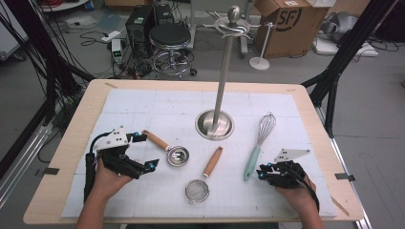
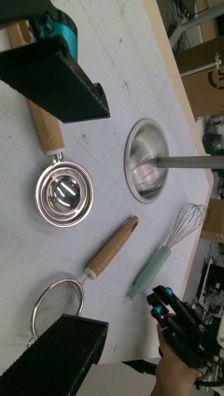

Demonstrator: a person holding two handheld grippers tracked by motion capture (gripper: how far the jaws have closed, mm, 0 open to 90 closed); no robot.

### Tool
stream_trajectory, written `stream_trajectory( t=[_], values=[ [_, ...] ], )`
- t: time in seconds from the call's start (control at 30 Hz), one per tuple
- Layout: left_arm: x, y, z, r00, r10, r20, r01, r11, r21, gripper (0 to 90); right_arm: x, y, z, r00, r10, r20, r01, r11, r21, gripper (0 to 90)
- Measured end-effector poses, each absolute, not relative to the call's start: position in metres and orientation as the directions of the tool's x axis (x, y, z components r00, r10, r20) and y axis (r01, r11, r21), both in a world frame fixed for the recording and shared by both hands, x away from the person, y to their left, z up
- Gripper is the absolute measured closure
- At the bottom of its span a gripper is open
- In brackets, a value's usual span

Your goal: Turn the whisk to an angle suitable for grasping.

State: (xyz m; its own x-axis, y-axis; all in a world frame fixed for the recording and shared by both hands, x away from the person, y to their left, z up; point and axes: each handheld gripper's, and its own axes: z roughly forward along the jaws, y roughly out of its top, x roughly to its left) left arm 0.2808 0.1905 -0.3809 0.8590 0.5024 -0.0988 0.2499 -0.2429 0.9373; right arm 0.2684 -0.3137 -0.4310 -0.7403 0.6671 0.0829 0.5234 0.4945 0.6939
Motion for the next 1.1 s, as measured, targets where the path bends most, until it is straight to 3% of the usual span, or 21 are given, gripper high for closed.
stream_trajectory(
  t=[0.23,0.6,0.83,1.1],
  values=[
    [0.281,0.190,-0.381,0.856,0.507,-0.100,0.252,-0.240,0.938,1.6,0.270,-0.301,-0.440,-0.767,0.639,0.061,0.513,0.554,0.656,82.0],
    [0.281,0.186,-0.382,0.860,0.500,-0.103,0.254,-0.245,0.936,1.6,0.271,-0.279,-0.440,-0.795,0.606,0.028,0.467,0.581,0.666,83.7],
    [0.281,0.187,-0.382,0.859,0.501,-0.105,0.254,-0.240,0.937,1.6,0.272,-0.278,-0.441,-0.795,0.606,0.032,0.468,0.578,0.669,82.8],
    [0.281,0.189,-0.382,0.859,0.502,-0.104,0.252,-0.238,0.938,1.6,0.271,-0.280,-0.437,-0.788,0.613,0.049,0.475,0.556,0.682,72.2]
  ],
)
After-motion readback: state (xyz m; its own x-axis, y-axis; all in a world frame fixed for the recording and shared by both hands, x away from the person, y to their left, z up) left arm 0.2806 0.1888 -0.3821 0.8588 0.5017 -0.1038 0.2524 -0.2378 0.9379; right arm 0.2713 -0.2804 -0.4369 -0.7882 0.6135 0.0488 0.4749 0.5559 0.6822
